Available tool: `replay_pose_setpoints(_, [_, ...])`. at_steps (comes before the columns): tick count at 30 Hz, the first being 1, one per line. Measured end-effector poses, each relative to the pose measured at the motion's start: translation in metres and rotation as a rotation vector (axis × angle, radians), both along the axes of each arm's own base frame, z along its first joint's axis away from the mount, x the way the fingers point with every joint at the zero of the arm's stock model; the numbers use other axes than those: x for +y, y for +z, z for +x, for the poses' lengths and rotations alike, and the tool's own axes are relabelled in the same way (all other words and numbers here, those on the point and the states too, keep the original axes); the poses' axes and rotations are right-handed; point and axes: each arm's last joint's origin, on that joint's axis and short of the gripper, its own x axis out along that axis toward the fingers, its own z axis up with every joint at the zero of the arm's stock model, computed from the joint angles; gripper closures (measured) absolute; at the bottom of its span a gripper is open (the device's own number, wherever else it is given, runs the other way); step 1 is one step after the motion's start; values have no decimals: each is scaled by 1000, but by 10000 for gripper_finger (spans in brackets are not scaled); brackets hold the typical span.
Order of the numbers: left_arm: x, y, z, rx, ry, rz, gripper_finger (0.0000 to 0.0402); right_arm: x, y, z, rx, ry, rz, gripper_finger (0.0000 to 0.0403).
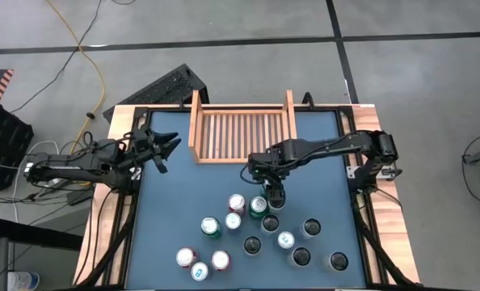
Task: Place canned beverage on shelf
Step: Put the top right green soda can aligned with the green soda on the shelf
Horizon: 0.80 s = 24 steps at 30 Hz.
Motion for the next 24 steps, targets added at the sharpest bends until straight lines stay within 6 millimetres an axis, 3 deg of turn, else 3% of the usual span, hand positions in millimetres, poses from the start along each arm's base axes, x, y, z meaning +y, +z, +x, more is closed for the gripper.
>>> replay_pose_setpoints(7, [0, 0, 0, 0, 0, 0, 281, -3, 0, 0, 1, 6, 7, 213])
replay_pose_setpoints(14, [0, 0, 0, 5, 0, 8, 281, -3, 1, 0, -4, 28, -1, 320])
replay_pose_setpoints(24, [0, 0, 0, 6, -1, 9, 281, -8, 10, 3, -29, 41, -16, 386])
